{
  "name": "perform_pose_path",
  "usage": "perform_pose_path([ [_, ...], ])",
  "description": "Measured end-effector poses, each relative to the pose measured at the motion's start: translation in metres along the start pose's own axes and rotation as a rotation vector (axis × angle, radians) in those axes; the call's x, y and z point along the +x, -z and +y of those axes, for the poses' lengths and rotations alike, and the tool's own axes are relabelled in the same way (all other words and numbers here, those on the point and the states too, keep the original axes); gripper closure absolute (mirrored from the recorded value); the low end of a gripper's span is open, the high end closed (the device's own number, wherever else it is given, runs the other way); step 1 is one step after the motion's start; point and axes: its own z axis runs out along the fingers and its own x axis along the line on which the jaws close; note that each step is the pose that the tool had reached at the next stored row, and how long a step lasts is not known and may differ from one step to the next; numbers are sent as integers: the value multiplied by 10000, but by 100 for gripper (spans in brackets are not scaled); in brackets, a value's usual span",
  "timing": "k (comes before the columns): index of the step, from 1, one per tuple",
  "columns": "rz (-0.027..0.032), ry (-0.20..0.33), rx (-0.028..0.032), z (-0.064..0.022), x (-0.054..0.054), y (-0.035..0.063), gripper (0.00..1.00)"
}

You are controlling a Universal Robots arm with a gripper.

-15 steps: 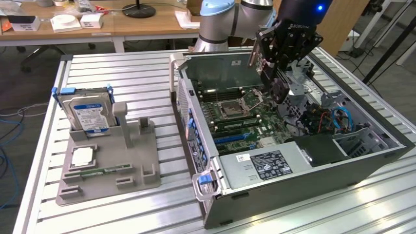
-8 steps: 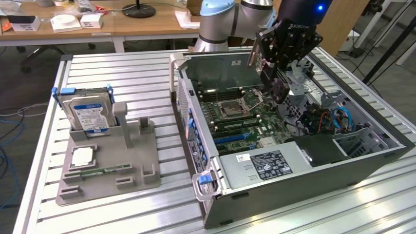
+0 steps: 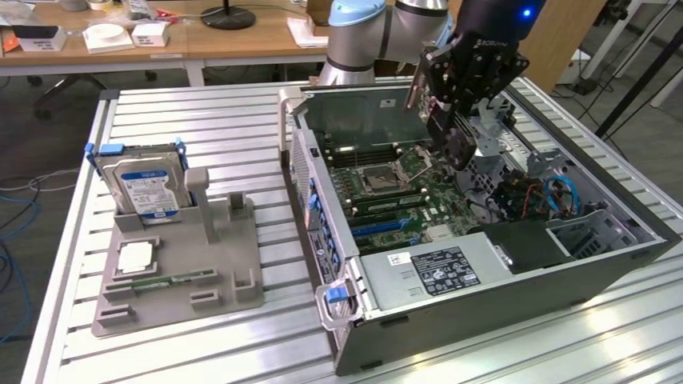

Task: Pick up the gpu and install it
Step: 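Insert the gpu into the slot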

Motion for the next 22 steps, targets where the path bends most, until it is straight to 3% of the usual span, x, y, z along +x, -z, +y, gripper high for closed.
perform_pose_path([
  [22, 47, 1318, 16, 0, 0, 0, 74],
])
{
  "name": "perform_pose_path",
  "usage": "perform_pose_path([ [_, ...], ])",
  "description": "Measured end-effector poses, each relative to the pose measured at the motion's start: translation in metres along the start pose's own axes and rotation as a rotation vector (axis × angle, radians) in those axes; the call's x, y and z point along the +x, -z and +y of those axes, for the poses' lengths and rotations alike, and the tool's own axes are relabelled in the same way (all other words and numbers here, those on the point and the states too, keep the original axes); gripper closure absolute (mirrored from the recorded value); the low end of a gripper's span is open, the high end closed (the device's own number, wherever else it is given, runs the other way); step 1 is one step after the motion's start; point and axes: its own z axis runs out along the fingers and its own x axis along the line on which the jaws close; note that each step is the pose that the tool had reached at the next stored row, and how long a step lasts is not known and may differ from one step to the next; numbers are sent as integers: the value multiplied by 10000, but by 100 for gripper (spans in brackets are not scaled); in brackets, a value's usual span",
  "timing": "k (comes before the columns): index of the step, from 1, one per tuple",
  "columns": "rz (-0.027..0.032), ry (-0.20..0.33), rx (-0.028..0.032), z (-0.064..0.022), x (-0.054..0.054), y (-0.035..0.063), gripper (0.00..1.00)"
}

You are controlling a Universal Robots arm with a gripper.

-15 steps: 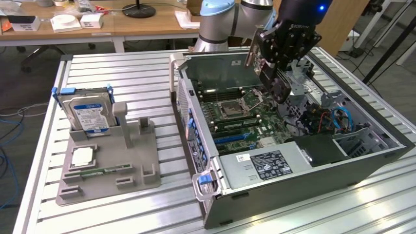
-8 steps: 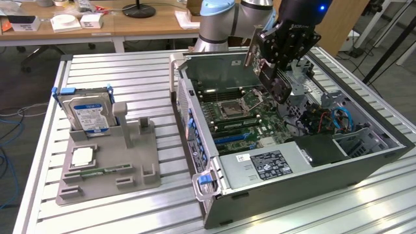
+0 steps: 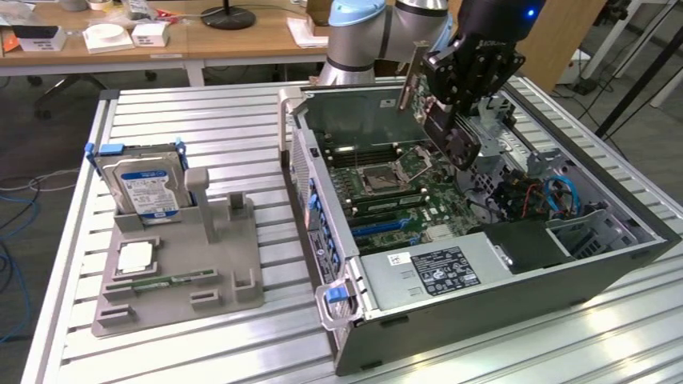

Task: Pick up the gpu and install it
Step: 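Insert the gpu into the slot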

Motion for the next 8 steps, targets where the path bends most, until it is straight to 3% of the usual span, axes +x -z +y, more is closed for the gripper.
perform_pose_path([
  [8, 17, 491, 6, 0, 0, 0, 74],
])
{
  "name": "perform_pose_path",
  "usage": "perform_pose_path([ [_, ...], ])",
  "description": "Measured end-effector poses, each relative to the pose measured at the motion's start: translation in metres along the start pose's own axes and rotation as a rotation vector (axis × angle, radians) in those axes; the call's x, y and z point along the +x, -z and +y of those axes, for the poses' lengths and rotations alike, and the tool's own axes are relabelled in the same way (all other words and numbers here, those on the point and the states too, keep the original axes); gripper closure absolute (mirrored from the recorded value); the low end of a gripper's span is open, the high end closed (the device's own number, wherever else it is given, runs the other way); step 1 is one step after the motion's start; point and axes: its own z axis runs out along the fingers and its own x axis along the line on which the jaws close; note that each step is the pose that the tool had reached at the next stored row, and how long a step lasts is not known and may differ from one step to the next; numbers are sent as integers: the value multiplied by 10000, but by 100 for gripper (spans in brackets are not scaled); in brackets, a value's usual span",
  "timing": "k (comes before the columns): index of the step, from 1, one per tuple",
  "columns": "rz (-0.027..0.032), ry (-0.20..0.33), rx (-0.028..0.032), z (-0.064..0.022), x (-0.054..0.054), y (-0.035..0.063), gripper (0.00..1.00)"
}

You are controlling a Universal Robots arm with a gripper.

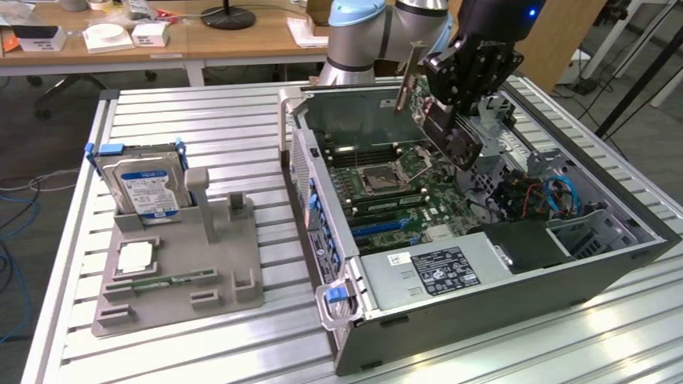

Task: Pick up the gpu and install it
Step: 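Insert the gpu into the slot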

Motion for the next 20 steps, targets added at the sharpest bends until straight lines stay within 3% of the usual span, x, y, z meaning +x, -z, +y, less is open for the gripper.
perform_pose_path([
  [20, 35, 988, 13, 0, 0, 0, 74],
])
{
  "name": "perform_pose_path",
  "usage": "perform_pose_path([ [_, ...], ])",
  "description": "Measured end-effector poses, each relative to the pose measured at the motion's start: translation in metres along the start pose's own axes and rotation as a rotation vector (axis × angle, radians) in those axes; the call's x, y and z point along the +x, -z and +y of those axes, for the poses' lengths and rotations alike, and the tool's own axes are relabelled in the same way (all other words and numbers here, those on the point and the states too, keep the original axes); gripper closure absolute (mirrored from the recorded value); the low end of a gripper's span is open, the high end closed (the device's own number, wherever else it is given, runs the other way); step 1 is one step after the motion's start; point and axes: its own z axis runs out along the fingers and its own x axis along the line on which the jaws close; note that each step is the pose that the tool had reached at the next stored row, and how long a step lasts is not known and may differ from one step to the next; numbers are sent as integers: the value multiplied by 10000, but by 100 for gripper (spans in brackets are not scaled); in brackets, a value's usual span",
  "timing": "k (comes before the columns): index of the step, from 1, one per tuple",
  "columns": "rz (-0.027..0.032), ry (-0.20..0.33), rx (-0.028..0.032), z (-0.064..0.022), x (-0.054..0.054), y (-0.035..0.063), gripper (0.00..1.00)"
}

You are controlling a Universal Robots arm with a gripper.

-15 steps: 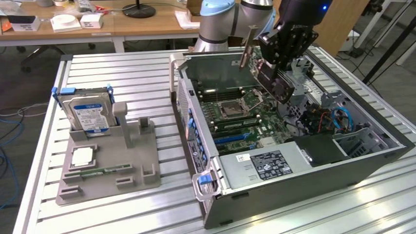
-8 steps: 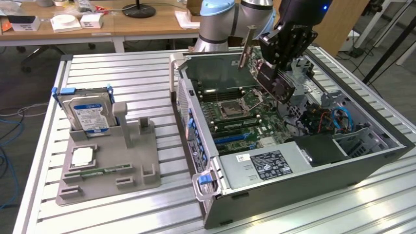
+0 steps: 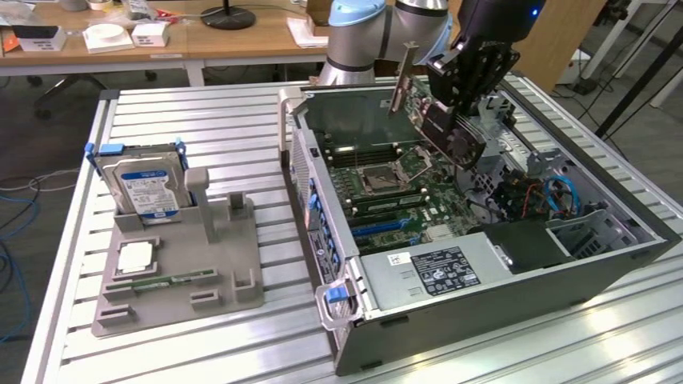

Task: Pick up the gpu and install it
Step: 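Insert the gpu into the slot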

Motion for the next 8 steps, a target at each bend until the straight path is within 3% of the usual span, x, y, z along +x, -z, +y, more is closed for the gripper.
perform_pose_path([
  [8, 11, 237, 12, 0, 0, 0, 74],
])
